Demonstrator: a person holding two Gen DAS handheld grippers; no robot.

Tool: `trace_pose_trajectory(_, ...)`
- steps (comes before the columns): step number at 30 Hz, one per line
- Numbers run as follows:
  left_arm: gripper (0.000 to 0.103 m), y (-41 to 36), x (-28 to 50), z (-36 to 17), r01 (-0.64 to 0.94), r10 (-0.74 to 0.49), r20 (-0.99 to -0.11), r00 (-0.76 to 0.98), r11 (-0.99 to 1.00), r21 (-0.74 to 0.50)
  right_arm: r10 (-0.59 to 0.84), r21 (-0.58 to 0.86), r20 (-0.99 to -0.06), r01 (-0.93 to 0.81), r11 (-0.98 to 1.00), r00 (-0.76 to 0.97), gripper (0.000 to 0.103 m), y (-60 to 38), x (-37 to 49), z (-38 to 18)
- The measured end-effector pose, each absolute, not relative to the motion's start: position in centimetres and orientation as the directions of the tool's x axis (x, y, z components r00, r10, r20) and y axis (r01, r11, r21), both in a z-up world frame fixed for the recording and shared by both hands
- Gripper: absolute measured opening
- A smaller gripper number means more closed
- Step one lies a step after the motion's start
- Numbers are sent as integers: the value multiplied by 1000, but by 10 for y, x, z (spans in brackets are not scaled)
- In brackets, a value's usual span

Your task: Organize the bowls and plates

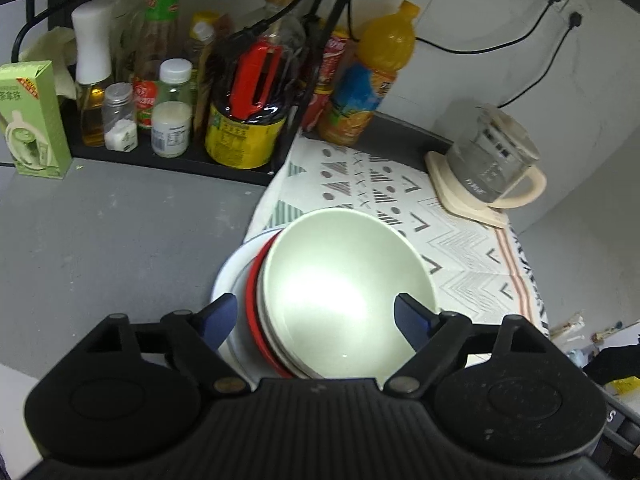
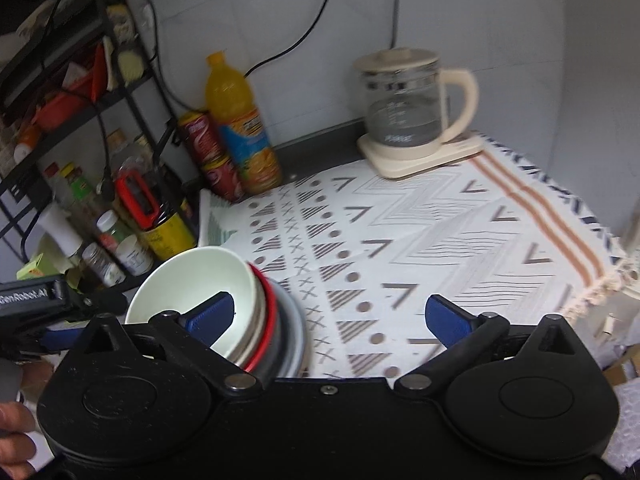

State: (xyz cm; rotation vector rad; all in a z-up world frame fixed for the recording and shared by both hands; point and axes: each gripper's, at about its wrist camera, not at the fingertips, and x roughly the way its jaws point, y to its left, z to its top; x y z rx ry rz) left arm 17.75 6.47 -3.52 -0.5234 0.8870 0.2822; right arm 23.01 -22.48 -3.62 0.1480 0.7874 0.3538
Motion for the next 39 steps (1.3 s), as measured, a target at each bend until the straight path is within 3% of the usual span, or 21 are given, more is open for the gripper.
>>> trace_pose_trajectory(11, 95, 30, 161, -12, -326, -36, -746, 665, 885, -334, 333, 273, -610, -204, 940, 719, 103, -277, 199, -17)
trace_pose_trajectory(18, 103, 16, 134, 1, -333, 3, -733, 681, 892, -306, 306, 266, -600, -177, 948, 739, 103, -305, 171, -14)
trace_pose_trajectory(39, 103, -45, 29, 10, -268, 38, -712, 701, 939, -214, 302, 179, -555, -244, 953, 775, 103, -340, 60, -10)
